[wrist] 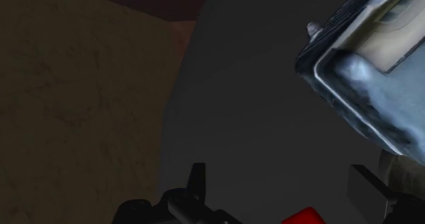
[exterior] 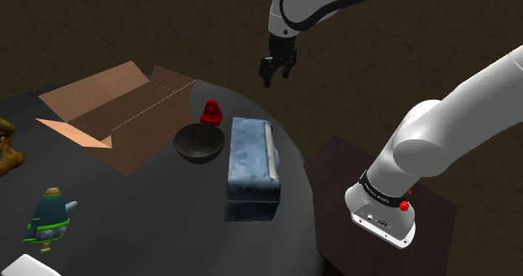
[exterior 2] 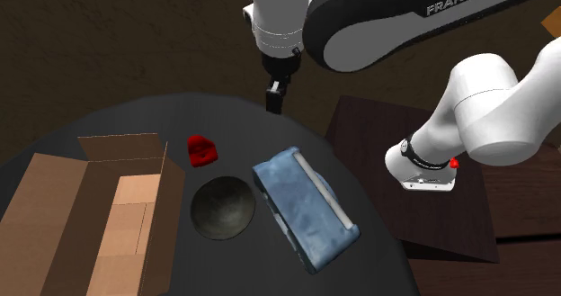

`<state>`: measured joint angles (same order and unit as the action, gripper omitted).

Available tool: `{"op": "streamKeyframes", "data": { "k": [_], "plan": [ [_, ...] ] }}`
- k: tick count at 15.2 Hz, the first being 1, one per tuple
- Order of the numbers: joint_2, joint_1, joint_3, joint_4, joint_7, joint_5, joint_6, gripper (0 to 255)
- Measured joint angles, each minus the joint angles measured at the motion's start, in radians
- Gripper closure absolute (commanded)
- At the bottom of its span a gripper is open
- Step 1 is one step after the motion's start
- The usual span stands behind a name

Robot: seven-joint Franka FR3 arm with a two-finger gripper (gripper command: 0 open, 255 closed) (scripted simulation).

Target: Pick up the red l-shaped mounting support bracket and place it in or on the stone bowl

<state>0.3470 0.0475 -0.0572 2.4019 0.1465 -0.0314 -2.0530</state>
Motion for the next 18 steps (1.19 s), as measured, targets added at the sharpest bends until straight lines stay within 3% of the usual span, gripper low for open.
{"op": "streamKeyframes", "data": {
  "k": [10,18],
  "plan": [
    [-0.372,0.013,-0.039,-0.186,0.126,-0.013,-0.230,0],
    [-0.672,0.036,-0.038,-0.441,0.210,-0.043,-0.309,0]
  ]
}}
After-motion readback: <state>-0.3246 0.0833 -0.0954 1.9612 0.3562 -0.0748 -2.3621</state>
